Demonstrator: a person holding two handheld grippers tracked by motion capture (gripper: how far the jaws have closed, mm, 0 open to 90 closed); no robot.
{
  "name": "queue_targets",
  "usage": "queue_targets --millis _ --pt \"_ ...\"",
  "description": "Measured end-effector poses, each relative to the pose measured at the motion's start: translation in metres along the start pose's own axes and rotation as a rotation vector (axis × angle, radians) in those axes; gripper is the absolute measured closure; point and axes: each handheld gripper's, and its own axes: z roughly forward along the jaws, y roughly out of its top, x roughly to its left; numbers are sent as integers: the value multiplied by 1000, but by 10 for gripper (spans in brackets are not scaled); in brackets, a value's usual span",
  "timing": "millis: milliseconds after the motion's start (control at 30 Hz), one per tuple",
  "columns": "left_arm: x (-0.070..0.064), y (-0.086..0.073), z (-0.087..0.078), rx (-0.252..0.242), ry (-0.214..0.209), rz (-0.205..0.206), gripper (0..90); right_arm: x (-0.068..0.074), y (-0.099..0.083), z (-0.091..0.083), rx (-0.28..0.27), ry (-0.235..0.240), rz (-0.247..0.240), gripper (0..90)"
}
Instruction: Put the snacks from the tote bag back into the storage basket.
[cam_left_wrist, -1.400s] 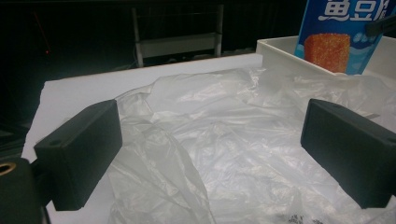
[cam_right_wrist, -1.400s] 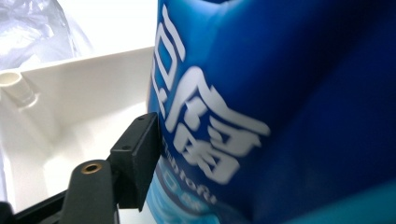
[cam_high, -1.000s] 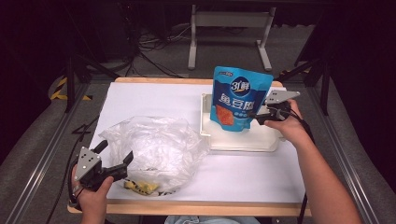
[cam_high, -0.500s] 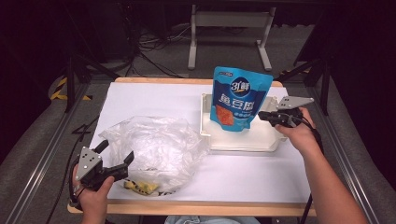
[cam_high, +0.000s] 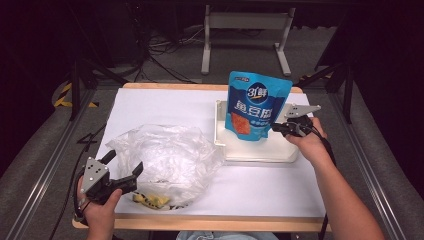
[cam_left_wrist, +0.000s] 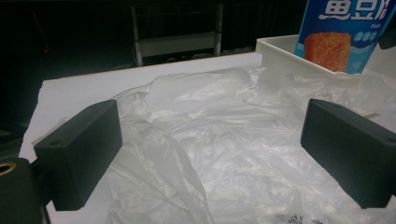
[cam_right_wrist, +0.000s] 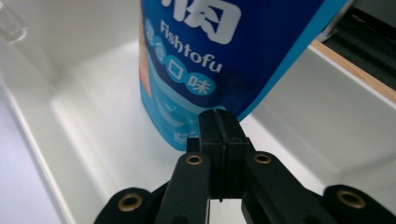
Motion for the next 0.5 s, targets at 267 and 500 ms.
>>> queue_targets --millis 267,500 --pt "-1 1 -1 0 -1 1 61 -4 0 3 5 -32 -10 900" --pt "0 0 -1 -2 2 0 61 -9 0 5 -4 -52 9 900"
